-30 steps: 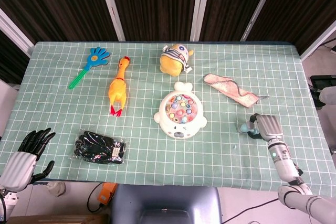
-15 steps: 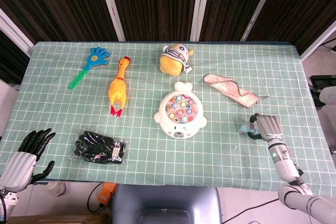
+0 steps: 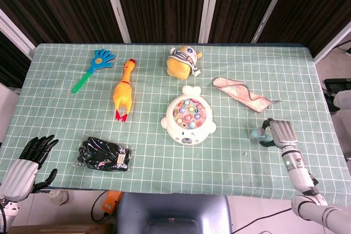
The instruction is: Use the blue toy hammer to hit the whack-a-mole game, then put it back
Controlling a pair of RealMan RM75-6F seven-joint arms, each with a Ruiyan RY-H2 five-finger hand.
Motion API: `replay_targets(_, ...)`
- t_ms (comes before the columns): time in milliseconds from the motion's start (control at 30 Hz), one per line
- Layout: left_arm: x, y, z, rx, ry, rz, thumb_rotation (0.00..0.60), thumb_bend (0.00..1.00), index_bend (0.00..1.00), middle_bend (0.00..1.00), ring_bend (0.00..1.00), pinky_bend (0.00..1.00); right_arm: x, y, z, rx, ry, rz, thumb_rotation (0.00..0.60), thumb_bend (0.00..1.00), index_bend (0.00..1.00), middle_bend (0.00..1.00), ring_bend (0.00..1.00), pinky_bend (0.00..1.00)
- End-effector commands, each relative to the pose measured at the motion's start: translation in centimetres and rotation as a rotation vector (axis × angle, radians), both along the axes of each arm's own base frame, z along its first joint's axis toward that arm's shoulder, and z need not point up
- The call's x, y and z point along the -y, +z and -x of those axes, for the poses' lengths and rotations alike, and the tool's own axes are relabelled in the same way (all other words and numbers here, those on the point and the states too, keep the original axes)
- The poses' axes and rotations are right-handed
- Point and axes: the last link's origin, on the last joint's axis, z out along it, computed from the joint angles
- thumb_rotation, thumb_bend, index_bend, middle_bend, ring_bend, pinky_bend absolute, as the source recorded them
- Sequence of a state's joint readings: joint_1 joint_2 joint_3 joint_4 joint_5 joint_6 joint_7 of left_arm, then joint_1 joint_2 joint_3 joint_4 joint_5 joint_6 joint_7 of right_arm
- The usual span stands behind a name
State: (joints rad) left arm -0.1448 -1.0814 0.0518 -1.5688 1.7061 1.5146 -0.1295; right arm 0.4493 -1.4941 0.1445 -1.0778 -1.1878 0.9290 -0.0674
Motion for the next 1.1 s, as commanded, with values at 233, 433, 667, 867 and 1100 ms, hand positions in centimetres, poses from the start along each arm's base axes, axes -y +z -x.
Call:
replay_targets(233,-0.1,-0.1,0.1,-0.005,0.006,0.0,0.6,0.4,0.0,0.04,0.0,0.0,-2.3,1.4,-1.5,-0.008,0.084,0.053,0.6,0.14,0.52,0.4,0.49,0.9)
replay_targets(433,-0.1,0.2,0.1,0.0,0.014,-0.013,0.6,0.4,0.0,0.04,0.0,0.0,-5.7,5.6,-4.3,0.037,0.227,0.263,0.6,0.14,0.35,0.28,0.31,0.82)
replay_targets(667,-0.2,0.2,0.1,-0.011,0.012,-0.041,0.6,0.4,0.0,0.01,0.0,0.0,-15.6,9.4,-4.7,-0.015,0.128,0.255,0.6,0.14,0.0,0.0,0.0,0.31)
replay_targets(867,-0.2,0.1,0.3,-0.026,0.019,-0.046,0.6,0.4,0.0,0.01,0.0,0.0,-18.0,9.8,-3.6,-0.025,0.123,0.329,0.6,0.14,0.0,0.0,0.0,0.09)
replay_targets(1100,0.1,0.4,0.3,-0.033,0.03,-0.071,0.6,0.4,0.0,0.01,0.0,0.0,-17.7,9.5,-3.4,-0.025,0.121,0.31,0.6,0.14,0.0,0.0,0.0,0.09)
